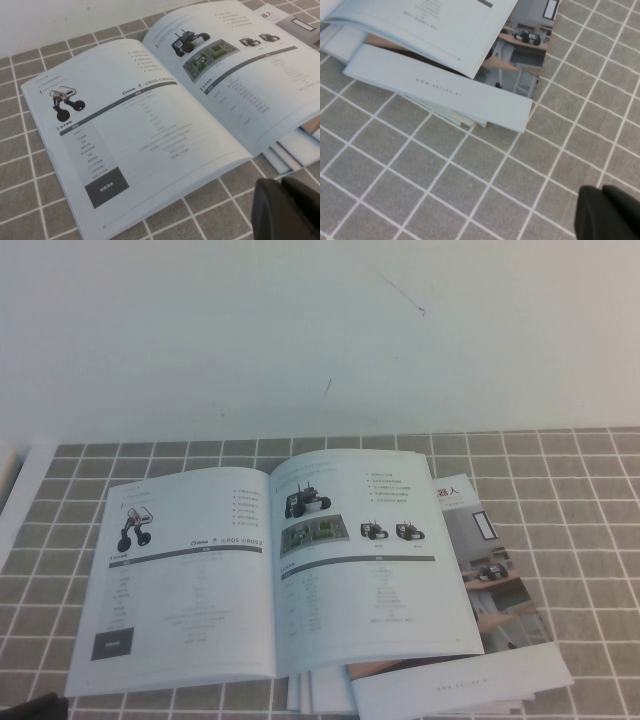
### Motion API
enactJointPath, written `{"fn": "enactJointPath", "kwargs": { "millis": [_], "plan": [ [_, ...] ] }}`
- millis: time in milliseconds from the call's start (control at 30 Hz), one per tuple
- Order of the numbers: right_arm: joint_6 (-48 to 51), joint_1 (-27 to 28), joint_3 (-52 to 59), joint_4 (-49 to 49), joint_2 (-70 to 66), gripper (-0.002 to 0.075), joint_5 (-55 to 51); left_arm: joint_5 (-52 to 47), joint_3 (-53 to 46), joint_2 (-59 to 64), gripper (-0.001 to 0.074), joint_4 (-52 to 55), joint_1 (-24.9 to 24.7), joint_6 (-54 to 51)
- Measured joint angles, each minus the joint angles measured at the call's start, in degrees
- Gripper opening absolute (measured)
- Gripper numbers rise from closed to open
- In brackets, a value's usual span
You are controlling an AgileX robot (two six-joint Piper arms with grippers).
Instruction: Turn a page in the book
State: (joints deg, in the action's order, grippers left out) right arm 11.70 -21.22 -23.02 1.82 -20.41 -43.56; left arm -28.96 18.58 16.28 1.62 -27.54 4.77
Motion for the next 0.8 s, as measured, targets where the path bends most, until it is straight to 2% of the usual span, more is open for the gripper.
{"fn": "enactJointPath", "kwargs": {
  "millis": [267, 367, 567, 800],
  "plan": [
    [0.0, 0.0, 0.0, 0.0, 0.0, -0.0001, 0.1, 0.7, -1.1, -0.3, -0.0003, 0.0, 0.0, 0.0],
    [0.0, 0.0, 0.0, 0.0, 0.0, -0.0001, 0.1, 2.2, -3.6, -2.4, -0.0003, 0.7, 1.9, 0.0],
    [0.0, 0.0, 0.0, 0.3, 0.0, -0.0001, 0.1, 7.4, -9.3, -10.0, -0.0003, -0.3, 11.3, -0.8],
    [0.0, 0.0, 0.0, 0.7, 0.0, -0.0001, 0.1, 19.0, -19.6, -14.9, -0.0003, -2.7, 20.9, -2.9]
  ]
}}
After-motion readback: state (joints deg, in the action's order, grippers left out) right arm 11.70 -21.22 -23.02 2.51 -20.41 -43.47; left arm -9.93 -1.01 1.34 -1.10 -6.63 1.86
